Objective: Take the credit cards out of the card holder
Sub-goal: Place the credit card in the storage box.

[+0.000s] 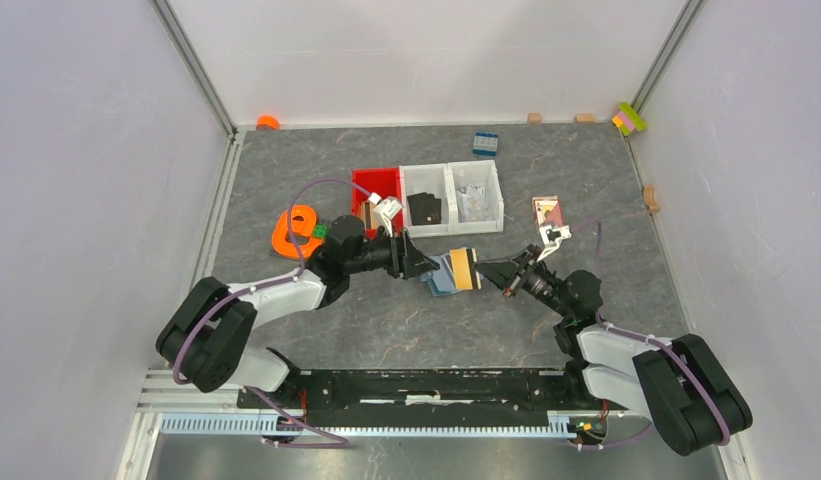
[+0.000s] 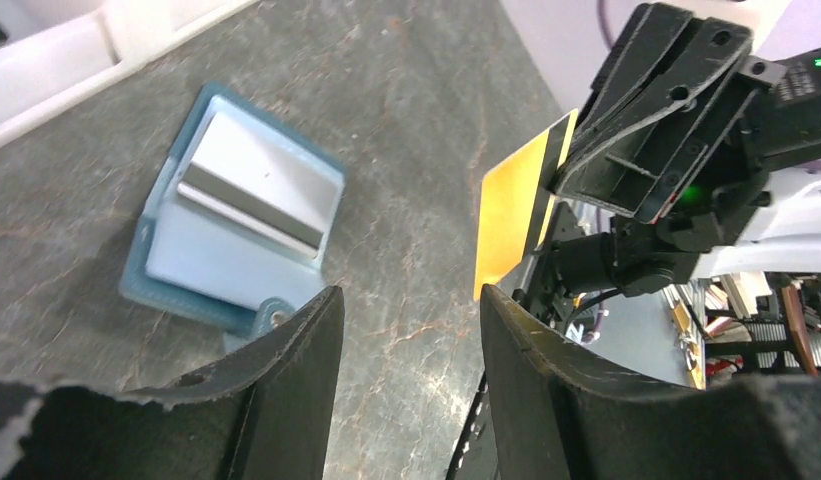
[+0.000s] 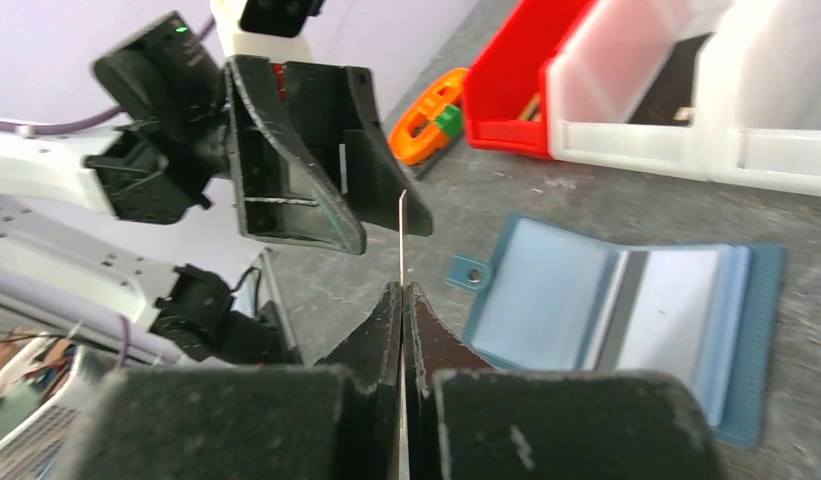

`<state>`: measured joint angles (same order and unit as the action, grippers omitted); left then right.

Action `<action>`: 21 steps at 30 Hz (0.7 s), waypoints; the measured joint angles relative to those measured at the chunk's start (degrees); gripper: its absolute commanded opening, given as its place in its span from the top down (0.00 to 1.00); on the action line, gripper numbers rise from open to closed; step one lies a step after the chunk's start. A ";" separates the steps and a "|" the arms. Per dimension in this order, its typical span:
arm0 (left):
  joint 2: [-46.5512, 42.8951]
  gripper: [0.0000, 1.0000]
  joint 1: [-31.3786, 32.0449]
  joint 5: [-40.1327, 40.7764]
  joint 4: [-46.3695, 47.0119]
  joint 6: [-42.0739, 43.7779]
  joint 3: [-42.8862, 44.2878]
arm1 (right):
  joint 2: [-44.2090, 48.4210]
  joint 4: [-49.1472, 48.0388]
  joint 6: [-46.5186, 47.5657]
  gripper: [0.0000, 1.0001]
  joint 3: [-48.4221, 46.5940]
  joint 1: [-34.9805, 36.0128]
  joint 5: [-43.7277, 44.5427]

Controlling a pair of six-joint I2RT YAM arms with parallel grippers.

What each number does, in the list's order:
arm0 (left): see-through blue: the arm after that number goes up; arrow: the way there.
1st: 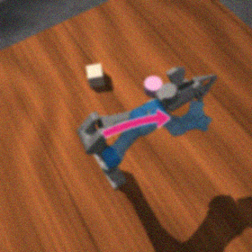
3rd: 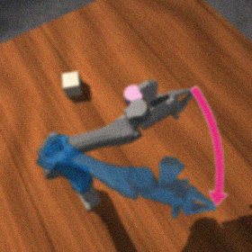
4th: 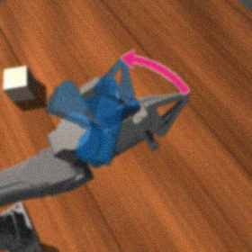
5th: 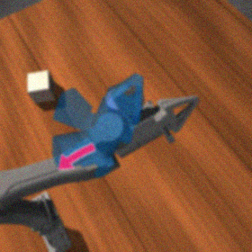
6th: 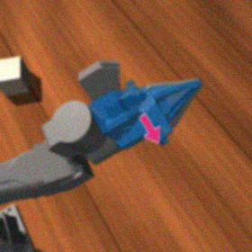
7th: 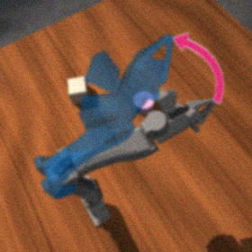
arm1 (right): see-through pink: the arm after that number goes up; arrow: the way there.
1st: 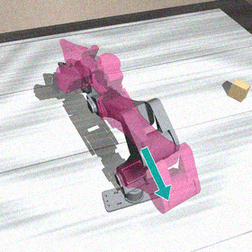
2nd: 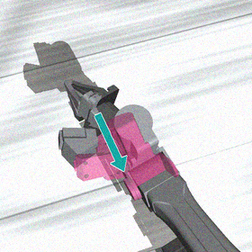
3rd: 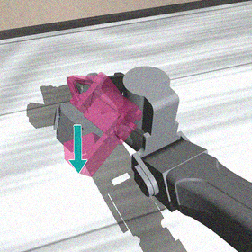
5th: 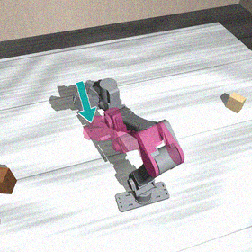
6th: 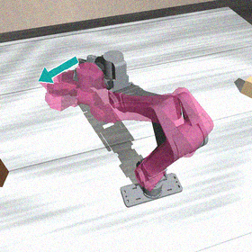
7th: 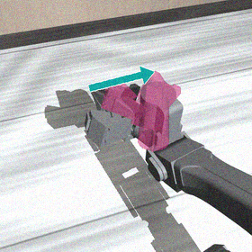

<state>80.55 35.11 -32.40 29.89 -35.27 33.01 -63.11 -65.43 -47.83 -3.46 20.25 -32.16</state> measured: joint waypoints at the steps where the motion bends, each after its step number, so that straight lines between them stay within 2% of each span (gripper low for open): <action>1: 0.00 0.41 0.00 -1.01 1.60 -0.13 -0.28 | -0.33 -1.88 -0.92 1.00 0.24 0.00 -0.72; 7: 2.54 0.44 0.02 -7.30 12.83 -4.04 -0.83 | -2.32 -10.60 -5.95 1.00 0.72 0.02 -4.15; 14: 8.50 0.50 1.44 -14.10 24.46 -10.34 -0.83 | -3.85 -14.43 -8.02 1.00 0.72 1.16 -5.40; 17: 8.68 0.63 2.34 -15.30 25.83 -11.06 -0.83 | -4.50 -14.80 -8.11 1.00 0.72 1.75 -5.53; 21: 8.66 0.93 2.69 -15.87 25.97 -11.26 -0.83 | -5.42 -14.93 -8.13 0.99 0.72 2.19 -5.60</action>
<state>89.21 37.80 -48.27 55.86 -46.52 32.18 -68.53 -80.36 -55.96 -2.74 22.44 -37.76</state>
